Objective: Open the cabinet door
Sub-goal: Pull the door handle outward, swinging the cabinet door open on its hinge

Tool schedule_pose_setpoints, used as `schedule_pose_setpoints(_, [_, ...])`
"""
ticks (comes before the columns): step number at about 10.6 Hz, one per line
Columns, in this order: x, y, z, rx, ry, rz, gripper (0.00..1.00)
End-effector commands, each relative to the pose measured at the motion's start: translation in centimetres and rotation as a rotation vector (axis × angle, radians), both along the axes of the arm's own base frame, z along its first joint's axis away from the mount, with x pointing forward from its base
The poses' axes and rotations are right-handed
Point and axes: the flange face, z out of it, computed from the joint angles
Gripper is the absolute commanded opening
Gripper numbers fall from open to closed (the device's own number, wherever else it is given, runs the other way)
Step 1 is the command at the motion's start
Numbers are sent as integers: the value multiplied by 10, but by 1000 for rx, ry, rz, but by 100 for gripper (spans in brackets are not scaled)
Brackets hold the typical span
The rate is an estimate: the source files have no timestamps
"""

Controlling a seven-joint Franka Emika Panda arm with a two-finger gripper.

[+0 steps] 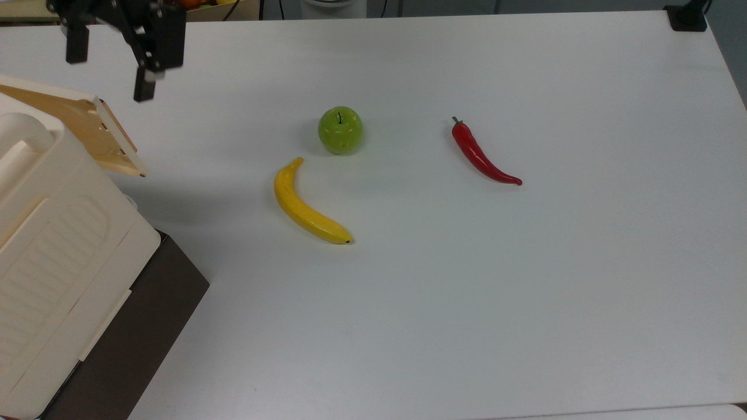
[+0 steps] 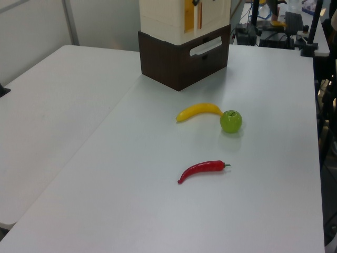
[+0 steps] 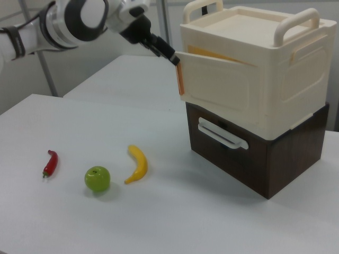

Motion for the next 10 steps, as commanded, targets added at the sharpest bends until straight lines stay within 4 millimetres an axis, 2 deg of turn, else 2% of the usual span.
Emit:
schedule_pose_setpoints(1, [-7,3,36,8,-54,-9,100])
schedule_pose_setpoints(2, [-5,2,45,4,-83,-10,100])
schedule_pose_setpoints(4, [9,6,44,-12,-184,31,100])
schedule_pose_setpoints(6, [22,4,32,-20,-232,50,100])
schedule_pose_setpoints(10, [28,0,10,-43,-171,80,100])
